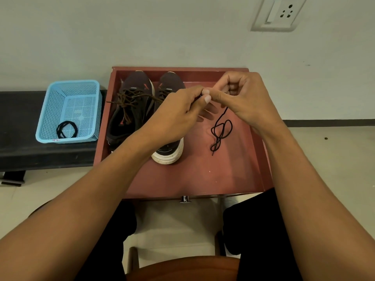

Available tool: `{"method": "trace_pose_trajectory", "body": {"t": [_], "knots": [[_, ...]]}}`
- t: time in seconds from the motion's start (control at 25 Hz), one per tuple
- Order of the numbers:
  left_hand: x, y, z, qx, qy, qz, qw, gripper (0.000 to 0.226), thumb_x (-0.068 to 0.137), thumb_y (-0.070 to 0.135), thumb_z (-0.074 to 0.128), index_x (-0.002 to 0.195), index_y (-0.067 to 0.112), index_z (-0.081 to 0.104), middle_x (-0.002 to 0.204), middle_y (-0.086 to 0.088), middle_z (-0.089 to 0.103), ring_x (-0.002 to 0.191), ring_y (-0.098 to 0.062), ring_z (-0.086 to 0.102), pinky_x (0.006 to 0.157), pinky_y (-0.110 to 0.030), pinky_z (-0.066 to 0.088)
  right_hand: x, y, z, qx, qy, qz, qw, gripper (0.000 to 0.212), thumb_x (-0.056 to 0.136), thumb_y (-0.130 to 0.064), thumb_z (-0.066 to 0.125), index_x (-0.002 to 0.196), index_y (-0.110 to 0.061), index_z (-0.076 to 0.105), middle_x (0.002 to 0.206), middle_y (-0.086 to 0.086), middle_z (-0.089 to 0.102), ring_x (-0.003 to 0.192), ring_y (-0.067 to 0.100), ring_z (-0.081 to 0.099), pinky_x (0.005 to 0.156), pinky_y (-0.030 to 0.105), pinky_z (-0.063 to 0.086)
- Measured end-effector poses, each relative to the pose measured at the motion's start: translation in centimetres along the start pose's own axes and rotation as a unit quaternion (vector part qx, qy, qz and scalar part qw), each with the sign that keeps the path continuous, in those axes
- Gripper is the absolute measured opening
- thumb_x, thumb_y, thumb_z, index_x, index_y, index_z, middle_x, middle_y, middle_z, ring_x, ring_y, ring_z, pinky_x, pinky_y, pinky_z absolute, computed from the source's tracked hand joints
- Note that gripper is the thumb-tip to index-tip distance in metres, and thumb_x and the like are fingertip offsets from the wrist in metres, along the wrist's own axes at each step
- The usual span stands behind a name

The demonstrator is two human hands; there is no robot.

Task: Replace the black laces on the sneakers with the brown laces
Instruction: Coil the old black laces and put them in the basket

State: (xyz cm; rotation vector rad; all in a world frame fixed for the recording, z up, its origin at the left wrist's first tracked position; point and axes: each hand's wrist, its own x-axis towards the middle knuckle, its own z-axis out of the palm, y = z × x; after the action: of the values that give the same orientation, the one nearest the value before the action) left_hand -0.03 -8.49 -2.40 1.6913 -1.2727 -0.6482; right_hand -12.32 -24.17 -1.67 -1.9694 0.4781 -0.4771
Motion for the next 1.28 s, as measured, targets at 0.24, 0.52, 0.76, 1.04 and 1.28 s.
{"method": "trace_pose_trajectory", "body": {"t": [0.24, 0.52, 0.76, 1.04, 1.28], "knots": [[0.0, 0.3, -0.1, -0.109, -0.029, -0.050, 0.992, 0.032, 0.115, 0.021, 0.038, 0.117, 0.003, 0.065, 0.097, -0.011, 0.079, 0.091, -0.023, 0.079, 0.087, -0.045, 0.063, 0.1, -0.2, 0.4, 0.059, -0.024, 0.004, 0.998, 0.022, 0.097, -0.028, 0.076, 0.081, -0.014, 0.071, 0.063, -0.005, 0.066, 0.057, 0.007, 0.058, 0.062, 0.019, 0.047], [-0.1, 1.0, -0.4, -0.357, -0.046, -0.044, 0.932, 0.031, 0.114, 0.016, 0.036, 0.117, -0.003, 0.060, 0.105, -0.017, 0.074, 0.101, -0.031, 0.074, 0.090, -0.037, 0.060, 0.3, 0.2, 1.4, 0.142, 0.014, 0.050, 0.989, 0.033, 0.107, -0.033, 0.061, 0.097, -0.006, 0.076, 0.071, 0.001, 0.066, 0.069, 0.018, 0.058, 0.074, 0.037, 0.053], [0.5, 0.6, -1.8, -0.457, 0.067, 0.007, 0.887, 0.030, 0.113, 0.015, 0.039, 0.131, 0.002, 0.060, 0.136, -0.015, 0.067, 0.130, -0.029, 0.063, 0.106, -0.037, 0.052, -0.1, -0.7, 4.3, 0.079, -0.080, 0.089, 0.990, 0.041, 0.112, -0.023, 0.048, 0.095, 0.009, 0.068, 0.072, 0.015, 0.051, 0.066, 0.025, 0.043, 0.066, 0.037, 0.045], [0.6, -0.8, -1.9, -0.181, 0.164, -0.021, 0.969, 0.029, 0.112, 0.017, 0.048, 0.125, 0.002, 0.069, 0.119, -0.007, 0.076, 0.113, -0.017, 0.073, 0.100, -0.033, 0.057, -0.9, -1.9, 3.9, 0.034, -0.209, 0.055, 0.976, 0.035, 0.109, -0.032, 0.057, 0.081, -0.014, 0.070, 0.063, 0.011, 0.048, 0.060, 0.027, 0.041, 0.058, 0.035, 0.037], [0.6, -0.9, -1.0, -0.086, 0.042, -0.050, 0.994, 0.032, 0.113, 0.016, 0.041, 0.105, -0.003, 0.065, 0.087, -0.006, 0.073, 0.075, -0.022, 0.069, 0.077, -0.043, 0.053, -0.6, -2.2, 0.5, 0.162, -0.032, 0.046, 0.985, 0.029, 0.106, -0.026, 0.063, 0.081, -0.013, 0.065, 0.053, -0.010, 0.046, 0.050, 0.012, 0.026, 0.049, 0.025, 0.023]]}}
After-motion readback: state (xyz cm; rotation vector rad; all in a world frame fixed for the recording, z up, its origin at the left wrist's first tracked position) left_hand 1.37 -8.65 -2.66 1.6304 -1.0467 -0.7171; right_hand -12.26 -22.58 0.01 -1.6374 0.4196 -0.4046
